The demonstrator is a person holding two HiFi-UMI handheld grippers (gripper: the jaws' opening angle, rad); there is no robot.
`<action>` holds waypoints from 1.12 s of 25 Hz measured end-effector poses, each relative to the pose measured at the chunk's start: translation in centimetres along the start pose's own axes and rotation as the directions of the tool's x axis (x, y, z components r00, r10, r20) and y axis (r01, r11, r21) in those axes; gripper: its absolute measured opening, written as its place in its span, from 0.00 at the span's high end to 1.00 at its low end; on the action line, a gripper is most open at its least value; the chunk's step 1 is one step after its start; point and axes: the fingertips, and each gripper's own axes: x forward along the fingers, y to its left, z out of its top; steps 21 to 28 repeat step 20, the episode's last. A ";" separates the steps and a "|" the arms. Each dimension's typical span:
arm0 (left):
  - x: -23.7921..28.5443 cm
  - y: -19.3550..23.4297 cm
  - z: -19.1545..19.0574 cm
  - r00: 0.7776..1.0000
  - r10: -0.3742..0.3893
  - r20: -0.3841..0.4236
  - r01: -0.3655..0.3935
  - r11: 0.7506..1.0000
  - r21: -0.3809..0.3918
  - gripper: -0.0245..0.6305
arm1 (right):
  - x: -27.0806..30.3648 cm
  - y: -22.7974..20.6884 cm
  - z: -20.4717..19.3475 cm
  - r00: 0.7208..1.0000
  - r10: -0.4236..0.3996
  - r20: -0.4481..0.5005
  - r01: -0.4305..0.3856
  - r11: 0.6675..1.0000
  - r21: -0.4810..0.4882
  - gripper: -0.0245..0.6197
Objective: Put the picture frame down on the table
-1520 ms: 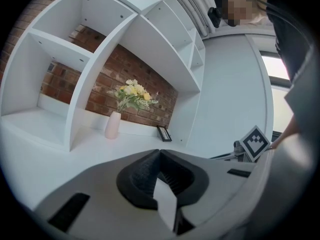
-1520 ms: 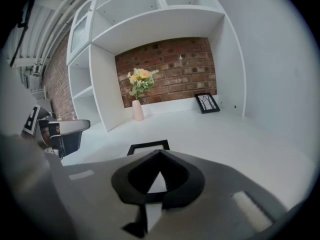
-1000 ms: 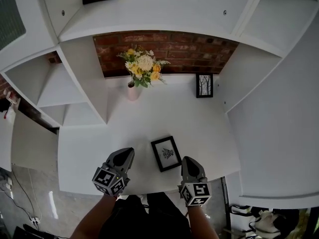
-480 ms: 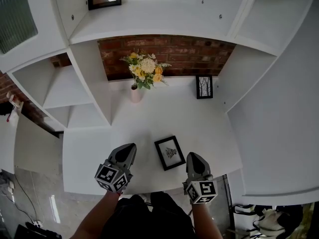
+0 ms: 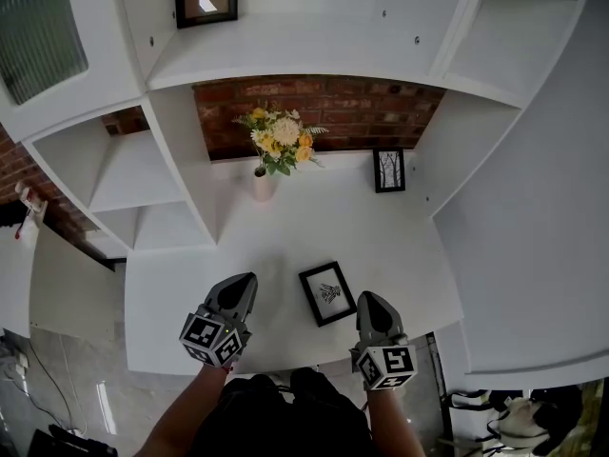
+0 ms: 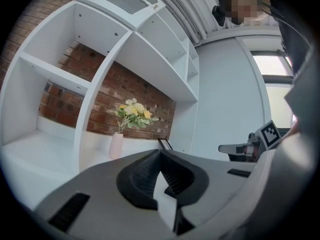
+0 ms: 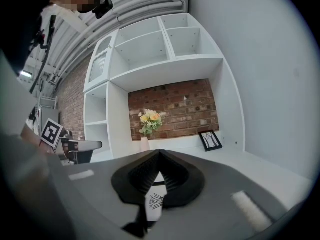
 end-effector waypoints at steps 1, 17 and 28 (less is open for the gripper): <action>0.0 0.1 0.1 1.000 0.001 0.003 -0.001 1.000 -0.001 0.97 | 0.0 0.1 0.1 1.000 0.001 0.003 -0.001 1.000 -0.002 0.96; 0.0 0.3 1.7 0.998 0.007 0.058 -0.007 1.000 0.003 0.97 | 0.3 0.6 2.3 0.998 0.022 0.065 -0.021 1.000 -0.009 0.96; 0.0 0.1 1.7 0.998 0.010 0.064 -0.010 1.000 0.001 0.97 | 0.2 0.7 2.6 0.996 0.034 0.081 -0.035 0.999 0.012 0.96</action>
